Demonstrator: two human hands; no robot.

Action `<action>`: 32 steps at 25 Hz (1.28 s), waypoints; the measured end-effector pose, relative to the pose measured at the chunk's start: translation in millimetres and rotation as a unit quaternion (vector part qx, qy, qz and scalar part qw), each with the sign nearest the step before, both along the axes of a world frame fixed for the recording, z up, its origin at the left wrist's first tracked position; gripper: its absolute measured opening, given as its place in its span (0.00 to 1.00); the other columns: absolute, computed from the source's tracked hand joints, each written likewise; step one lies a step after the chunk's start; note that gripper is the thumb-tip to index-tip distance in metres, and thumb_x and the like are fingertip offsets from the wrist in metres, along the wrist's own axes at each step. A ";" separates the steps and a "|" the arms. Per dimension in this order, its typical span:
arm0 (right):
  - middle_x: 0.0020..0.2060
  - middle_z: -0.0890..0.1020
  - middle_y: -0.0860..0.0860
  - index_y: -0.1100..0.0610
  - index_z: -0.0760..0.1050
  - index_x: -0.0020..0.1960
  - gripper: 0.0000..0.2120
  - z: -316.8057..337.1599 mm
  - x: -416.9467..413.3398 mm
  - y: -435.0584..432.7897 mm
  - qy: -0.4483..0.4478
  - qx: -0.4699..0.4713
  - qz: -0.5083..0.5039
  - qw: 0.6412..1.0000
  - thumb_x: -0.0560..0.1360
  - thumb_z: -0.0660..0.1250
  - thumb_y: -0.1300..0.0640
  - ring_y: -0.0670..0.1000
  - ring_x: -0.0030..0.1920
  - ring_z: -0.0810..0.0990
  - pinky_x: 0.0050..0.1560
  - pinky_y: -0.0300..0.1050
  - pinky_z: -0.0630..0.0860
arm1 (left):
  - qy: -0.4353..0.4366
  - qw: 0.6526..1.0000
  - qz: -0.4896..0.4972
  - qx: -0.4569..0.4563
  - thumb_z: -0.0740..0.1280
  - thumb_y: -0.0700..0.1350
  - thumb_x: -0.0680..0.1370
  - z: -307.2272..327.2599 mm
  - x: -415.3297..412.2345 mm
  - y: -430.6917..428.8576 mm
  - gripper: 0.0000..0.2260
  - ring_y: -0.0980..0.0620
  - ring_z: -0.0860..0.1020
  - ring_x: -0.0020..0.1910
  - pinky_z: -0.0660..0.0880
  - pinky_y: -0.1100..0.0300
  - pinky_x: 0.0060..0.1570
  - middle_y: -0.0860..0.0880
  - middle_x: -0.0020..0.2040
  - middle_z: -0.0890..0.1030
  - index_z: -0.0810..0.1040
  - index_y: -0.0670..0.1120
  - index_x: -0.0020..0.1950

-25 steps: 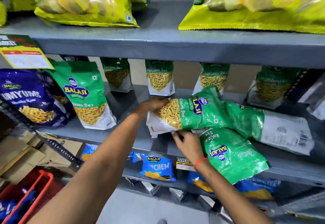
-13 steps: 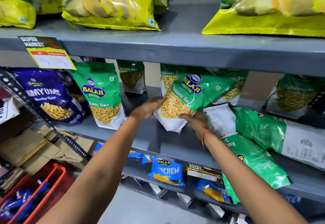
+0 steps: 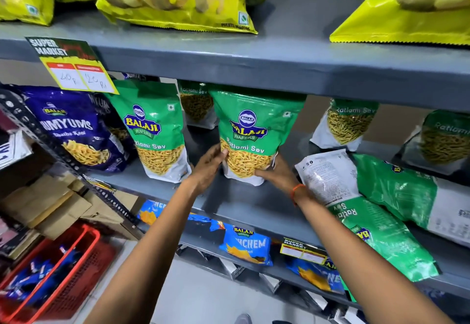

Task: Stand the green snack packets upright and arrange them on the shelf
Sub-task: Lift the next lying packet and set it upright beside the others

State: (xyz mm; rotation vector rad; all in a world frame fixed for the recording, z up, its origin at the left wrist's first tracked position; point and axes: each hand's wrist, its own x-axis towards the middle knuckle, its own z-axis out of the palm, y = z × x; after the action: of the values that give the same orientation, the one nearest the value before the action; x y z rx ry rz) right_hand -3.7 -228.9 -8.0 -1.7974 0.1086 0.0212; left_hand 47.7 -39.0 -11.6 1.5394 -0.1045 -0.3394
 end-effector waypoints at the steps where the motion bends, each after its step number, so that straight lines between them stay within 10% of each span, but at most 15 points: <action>1: 0.57 0.77 0.54 0.59 0.65 0.65 0.34 -2.2 -3.0 3.8 0.007 0.007 0.018 1.000 0.62 0.74 0.66 0.50 0.57 0.77 0.66 0.54 0.71 | -0.001 1.000 0.007 -0.005 0.58 0.42 0.81 -4.1 -7.0 6.3 0.10 0.46 0.74 0.57 0.68 0.50 0.63 0.47 0.51 0.79 0.74 0.52 0.56; 7: 0.60 0.77 0.53 0.57 0.63 0.66 0.37 -13.5 -23.1 31.1 0.013 0.028 0.027 0.999 0.60 0.74 0.60 0.50 0.60 0.76 0.63 0.44 0.72 | -0.018 0.999 0.032 -0.014 0.63 0.50 0.77 -19.5 -33.7 33.3 0.16 0.41 0.70 0.68 0.65 0.45 0.69 0.40 0.66 0.74 0.72 0.50 0.65; 11: 0.55 0.80 0.51 0.56 0.69 0.62 0.23 -15.2 -26.1 26.6 0.025 -0.047 0.013 0.998 0.69 0.69 0.61 0.51 0.55 0.78 0.57 0.41 0.76 | -0.118 0.985 0.088 0.091 0.55 0.45 0.82 -15.3 -58.4 10.0 0.23 0.52 0.57 0.75 0.55 0.70 0.72 0.49 0.76 0.59 0.54 0.45 0.75; 13: 0.54 0.82 0.56 0.55 0.73 0.57 0.17 -15.5 -28.3 19.7 0.015 -0.132 -0.002 0.991 0.69 0.65 0.56 0.57 0.53 0.80 0.56 0.55 0.77 | -0.210 0.950 0.131 0.191 0.54 0.48 0.81 -15.6 -76.7 -8.2 0.27 0.52 0.48 0.77 0.46 0.65 0.74 0.48 0.78 0.49 0.46 0.43 0.76; 16: 0.53 0.83 0.60 0.59 0.76 0.55 0.15 -7.1 -38.9 -7.2 -0.051 -0.213 -0.017 0.976 0.69 0.63 0.60 0.58 0.53 0.80 0.56 0.49 0.74 | -0.357 0.867 0.127 0.323 0.55 0.46 0.79 -13.5 -105.1 -45.9 0.30 0.53 0.41 0.77 0.42 0.54 0.75 0.46 0.76 0.43 0.42 0.41 0.75; 20: 0.58 0.80 0.62 0.62 0.75 0.59 0.22 2.9 -50.8 -65.5 -0.140 -0.391 -0.058 0.908 0.68 0.59 0.56 0.60 0.59 0.78 0.63 0.52 0.70 | -0.453 0.790 0.029 0.411 0.56 0.41 0.78 -18.4 -118.8 -112.3 0.28 0.50 0.49 0.77 0.48 0.49 0.75 0.47 0.76 0.48 0.48 0.42 0.75; 24: 0.69 0.71 0.57 0.57 0.66 0.69 0.26 -7.9 -73.6 -139.1 -0.095 -0.569 -0.066 0.814 0.75 0.52 0.46 0.60 0.68 0.71 0.71 0.65 0.57 | -0.420 0.786 -0.138 0.432 0.57 0.32 0.72 -30.6 -118.8 -163.7 0.33 0.50 0.50 0.77 0.51 0.50 0.75 0.46 0.78 0.51 0.52 0.44 0.76; 27: 0.73 0.64 0.56 0.55 0.55 0.74 0.25 -8.9 -92.5 -184.8 -0.003 -0.567 -0.012 0.824 0.79 0.50 0.50 0.60 0.69 0.68 0.71 0.56 0.59 | -0.405 0.809 -0.143 0.401 0.55 0.30 0.74 -41.0 -125.2 -174.5 0.29 0.56 0.49 0.75 0.55 0.61 0.70 0.48 0.78 0.54 0.58 0.46 0.74; 32: 0.58 0.79 0.60 0.56 0.71 0.63 0.19 -9.0 -124.8 -212.9 -0.010 -0.562 -0.007 0.827 0.74 0.53 0.54 0.61 0.60 0.75 0.60 0.54 0.71 | -0.392 0.833 -0.087 0.381 0.60 0.36 0.77 -49.4 -130.7 -170.8 0.27 0.50 0.65 0.72 0.70 0.57 0.65 0.48 0.75 0.62 0.58 0.47 0.75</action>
State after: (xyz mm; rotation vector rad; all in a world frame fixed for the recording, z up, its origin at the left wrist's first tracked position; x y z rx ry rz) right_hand -128.4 -441.8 -17.0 -2.9880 0.1318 -0.0928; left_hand -83.0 -209.8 -61.1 2.4019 -0.8457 0.1734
